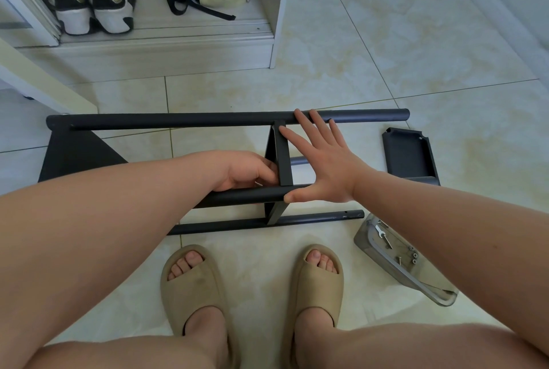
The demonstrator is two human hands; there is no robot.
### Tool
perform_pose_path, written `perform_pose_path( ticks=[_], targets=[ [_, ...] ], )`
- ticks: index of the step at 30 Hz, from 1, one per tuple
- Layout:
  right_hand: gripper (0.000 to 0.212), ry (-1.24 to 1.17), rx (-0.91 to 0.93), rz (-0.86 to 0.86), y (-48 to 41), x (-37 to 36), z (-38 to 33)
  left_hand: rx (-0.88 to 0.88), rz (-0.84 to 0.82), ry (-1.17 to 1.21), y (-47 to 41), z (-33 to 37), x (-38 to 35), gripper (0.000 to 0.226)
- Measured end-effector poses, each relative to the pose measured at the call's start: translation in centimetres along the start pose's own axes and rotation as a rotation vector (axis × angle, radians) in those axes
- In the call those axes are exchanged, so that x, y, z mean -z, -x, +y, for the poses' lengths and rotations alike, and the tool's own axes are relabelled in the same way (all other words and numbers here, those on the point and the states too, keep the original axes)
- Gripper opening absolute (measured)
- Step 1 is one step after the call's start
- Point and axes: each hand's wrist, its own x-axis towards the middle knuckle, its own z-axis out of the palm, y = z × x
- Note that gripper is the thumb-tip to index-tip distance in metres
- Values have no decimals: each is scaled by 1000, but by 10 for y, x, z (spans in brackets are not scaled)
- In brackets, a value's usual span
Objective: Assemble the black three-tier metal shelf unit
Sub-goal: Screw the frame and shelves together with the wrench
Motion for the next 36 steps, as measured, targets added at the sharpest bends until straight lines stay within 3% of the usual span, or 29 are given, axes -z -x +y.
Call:
perform_pose_path(
  ticks=[8,13,19,27,36],
  targets=[
    [122,0,2,1,0,0,0,97,-23,-35,0,1,-1,22],
    [122,6,0,-3,0,1,1,18,-1,-33,0,2,-1,11],
    [122,9,-1,-6,-1,0,0,-3,-12,40,-1,-1,1,16],
    [123,-5,-1,-1,0,0,0,124,-10,-39,0,0,0,17],
    [122,6,0,-6,-1,0,1,-10,-18,44,1,1,-2,14]
  ],
)
